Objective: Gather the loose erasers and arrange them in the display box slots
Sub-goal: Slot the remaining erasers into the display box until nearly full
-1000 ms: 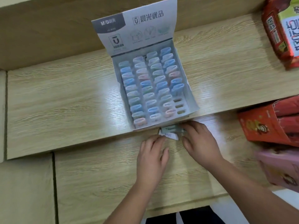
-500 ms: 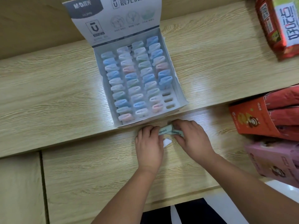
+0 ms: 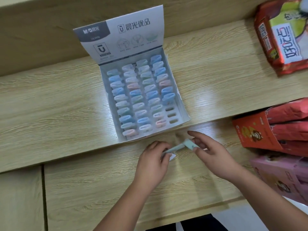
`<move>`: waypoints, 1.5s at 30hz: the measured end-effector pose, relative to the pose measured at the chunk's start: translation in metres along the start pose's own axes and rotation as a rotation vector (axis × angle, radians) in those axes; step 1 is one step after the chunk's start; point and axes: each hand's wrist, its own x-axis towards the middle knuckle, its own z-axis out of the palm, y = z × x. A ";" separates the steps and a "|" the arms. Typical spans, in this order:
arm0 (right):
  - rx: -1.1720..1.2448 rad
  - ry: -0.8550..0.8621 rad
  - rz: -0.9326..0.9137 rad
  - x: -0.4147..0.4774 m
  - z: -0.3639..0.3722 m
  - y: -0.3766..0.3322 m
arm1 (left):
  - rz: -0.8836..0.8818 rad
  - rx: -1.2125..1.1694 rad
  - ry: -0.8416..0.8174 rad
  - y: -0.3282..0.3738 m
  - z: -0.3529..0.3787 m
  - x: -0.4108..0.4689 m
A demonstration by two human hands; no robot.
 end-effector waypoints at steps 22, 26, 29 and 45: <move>0.181 0.244 -0.532 0.006 -0.048 -0.185 | -0.079 -0.559 0.496 0.151 -0.127 0.041; -0.051 0.200 -0.584 0.018 -0.032 -0.190 | -0.104 -0.480 0.463 0.137 -0.132 0.047; -0.296 0.184 -0.620 0.018 -0.027 -0.181 | -0.119 -0.479 0.443 0.133 -0.131 0.045; -0.447 0.176 -0.709 0.024 -0.026 -0.164 | -0.167 -0.476 0.424 0.128 -0.129 0.042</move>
